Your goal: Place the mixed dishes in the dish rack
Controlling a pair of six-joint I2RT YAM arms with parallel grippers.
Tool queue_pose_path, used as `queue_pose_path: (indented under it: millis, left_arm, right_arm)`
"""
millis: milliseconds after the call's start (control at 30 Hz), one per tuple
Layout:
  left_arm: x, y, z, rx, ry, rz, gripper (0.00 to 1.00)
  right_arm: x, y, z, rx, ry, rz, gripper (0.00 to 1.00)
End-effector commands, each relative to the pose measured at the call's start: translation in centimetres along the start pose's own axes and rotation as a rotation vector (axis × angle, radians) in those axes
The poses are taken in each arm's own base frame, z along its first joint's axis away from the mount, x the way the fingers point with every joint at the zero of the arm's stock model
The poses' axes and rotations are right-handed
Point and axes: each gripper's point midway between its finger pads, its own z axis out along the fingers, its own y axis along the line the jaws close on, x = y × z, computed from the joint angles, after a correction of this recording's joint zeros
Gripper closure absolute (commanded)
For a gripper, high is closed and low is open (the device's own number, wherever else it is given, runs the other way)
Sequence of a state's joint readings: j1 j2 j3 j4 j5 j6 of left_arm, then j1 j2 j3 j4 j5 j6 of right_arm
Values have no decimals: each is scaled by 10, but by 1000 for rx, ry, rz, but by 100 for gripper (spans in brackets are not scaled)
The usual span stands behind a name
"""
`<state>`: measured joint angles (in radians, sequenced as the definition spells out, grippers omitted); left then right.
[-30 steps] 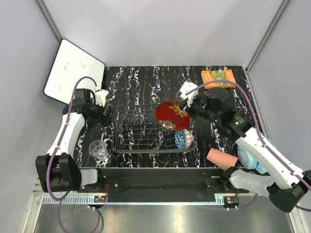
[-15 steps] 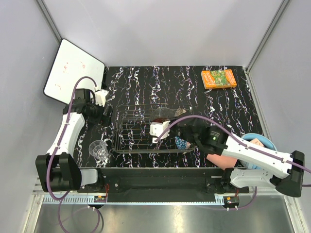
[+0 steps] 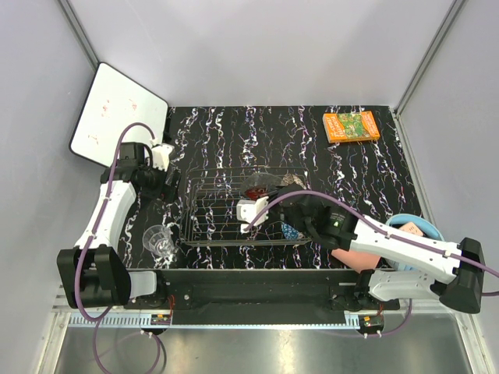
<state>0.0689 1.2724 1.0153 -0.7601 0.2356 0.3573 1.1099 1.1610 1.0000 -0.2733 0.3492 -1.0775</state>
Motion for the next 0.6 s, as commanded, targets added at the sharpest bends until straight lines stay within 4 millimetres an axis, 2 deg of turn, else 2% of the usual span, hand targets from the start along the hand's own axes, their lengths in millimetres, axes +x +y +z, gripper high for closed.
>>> queue_pose_path:
  millis: [0,567]
  left_arm:
    - [-10,3,-2,-7,-47,-6,1]
    - [-8,4,-2,-16,-51,-9,1]
  right_arm:
    - [-16,-17,-2,76,-48,8,100]
    - [-17,21,-9,-41,-65,32,100]
